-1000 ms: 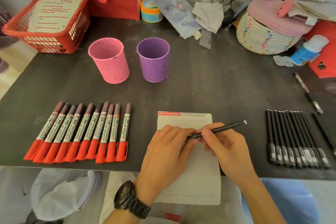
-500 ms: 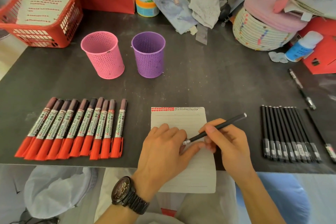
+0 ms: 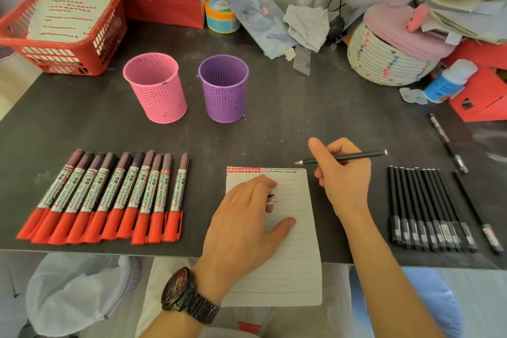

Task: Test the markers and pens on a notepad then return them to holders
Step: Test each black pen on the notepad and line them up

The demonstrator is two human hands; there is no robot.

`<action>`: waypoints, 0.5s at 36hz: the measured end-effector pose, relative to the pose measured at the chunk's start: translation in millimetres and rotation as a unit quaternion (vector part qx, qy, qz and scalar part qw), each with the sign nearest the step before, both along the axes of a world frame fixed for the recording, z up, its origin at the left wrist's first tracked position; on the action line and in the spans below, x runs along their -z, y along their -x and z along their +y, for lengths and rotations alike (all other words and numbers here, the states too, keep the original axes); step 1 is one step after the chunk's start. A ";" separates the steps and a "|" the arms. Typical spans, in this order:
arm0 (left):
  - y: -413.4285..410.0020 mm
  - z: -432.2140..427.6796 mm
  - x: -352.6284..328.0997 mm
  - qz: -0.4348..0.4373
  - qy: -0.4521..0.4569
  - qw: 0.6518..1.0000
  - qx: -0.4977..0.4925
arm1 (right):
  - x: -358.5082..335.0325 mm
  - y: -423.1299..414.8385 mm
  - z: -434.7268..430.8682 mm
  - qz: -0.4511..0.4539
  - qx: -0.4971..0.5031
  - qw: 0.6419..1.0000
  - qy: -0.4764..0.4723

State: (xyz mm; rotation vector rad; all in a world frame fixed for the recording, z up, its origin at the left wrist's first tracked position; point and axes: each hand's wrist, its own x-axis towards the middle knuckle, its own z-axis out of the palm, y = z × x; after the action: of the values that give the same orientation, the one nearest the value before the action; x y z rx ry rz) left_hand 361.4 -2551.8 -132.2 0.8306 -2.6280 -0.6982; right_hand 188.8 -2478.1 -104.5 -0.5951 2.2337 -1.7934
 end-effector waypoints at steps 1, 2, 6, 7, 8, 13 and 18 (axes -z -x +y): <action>0.3 0.0 0.6 -0.002 -0.001 1.000 -0.002 | 2.1 -0.4 0.8 0.004 0.014 1.000 0.003; 0.6 0.3 1.4 -0.004 -0.001 1.000 -0.003 | 4.5 -0.2 2.3 0.009 0.026 1.000 0.006; -0.1 0.5 2.5 -0.007 -0.001 1.000 -0.003 | 11.5 2.1 5.7 0.023 0.051 0.998 -0.003; -0.1 0.4 2.3 -0.007 -0.004 1.000 -0.004 | 12.3 2.6 4.9 0.026 0.051 0.998 -0.009; -0.3 0.6 1.9 -0.007 -0.005 1.000 -0.005 | 13.0 3.0 3.7 0.029 0.049 0.998 -0.014; -0.4 1.0 0.4 -0.007 -0.010 1.000 -0.007 | 15.8 4.4 1.8 0.041 0.045 0.998 -0.028; -1.0 1.2 1.3 -0.005 -0.009 1.000 -0.011 | 17.6 5.4 1.7 0.055 0.041 0.997 -0.041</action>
State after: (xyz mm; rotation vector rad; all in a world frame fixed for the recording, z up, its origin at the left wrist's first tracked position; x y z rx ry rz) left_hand 362.4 -2550.6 -133.5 0.8693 -2.6211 -0.7143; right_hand 183.4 -2476.3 -122.1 -0.6077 2.4243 -1.7369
